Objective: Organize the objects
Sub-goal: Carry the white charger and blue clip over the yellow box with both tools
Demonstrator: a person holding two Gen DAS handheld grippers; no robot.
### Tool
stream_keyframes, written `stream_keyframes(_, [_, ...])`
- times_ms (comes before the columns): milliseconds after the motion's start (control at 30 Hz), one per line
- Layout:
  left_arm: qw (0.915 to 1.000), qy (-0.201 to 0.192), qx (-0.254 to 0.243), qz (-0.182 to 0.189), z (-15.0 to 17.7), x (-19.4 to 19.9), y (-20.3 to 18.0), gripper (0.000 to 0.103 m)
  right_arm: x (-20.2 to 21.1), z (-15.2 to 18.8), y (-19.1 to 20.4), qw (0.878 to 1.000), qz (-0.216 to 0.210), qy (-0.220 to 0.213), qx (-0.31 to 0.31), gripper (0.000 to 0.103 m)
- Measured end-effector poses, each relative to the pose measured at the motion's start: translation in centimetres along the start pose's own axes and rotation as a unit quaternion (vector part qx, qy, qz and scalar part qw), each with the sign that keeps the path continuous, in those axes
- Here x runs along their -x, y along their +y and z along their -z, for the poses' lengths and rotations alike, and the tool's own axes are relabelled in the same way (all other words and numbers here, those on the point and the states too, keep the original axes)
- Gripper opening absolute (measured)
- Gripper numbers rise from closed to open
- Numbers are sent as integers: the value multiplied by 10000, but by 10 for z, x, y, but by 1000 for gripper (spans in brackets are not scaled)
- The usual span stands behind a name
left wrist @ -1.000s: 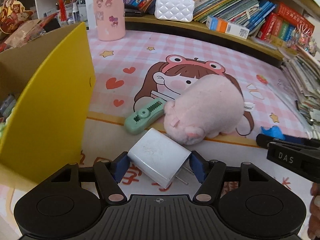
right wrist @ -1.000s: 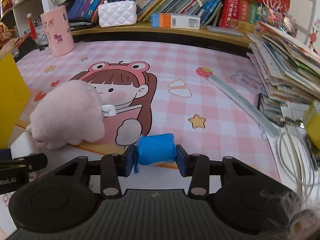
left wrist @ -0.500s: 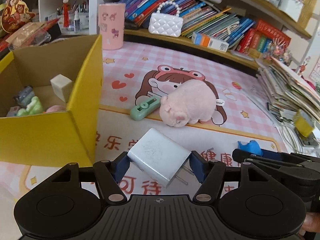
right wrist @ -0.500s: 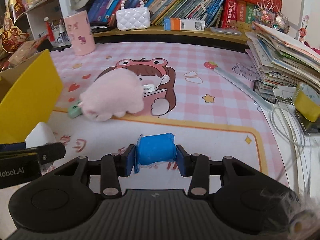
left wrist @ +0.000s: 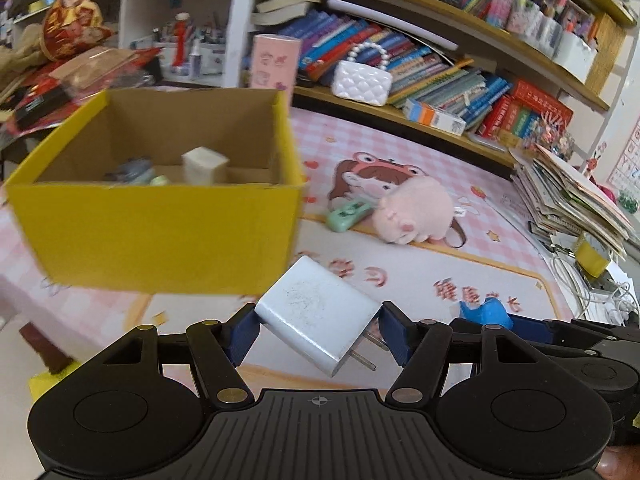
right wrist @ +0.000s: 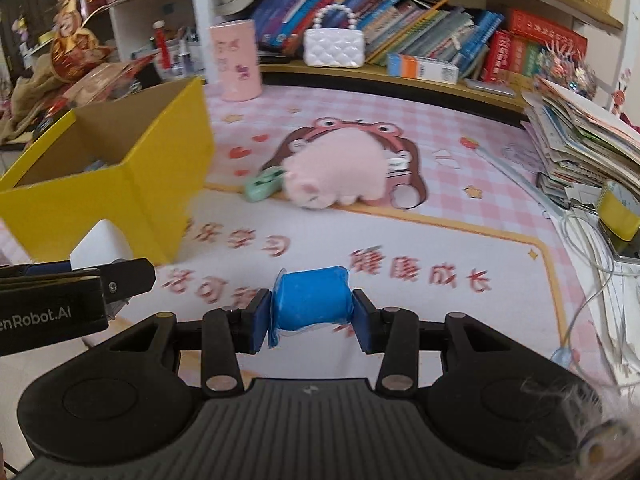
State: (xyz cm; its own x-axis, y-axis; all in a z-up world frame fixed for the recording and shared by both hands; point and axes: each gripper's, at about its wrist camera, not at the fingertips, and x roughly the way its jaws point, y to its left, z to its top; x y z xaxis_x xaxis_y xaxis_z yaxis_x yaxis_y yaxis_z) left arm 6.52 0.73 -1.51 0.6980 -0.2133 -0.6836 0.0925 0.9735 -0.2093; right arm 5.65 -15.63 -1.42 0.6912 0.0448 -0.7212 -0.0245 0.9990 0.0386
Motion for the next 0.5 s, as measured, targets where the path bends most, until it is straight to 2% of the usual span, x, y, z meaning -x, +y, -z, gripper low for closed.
stream_keyframes(500, [9974, -151, 413, -578, 40, 80, 111, 65, 32, 42, 130, 9969, -595, 63, 520, 40])
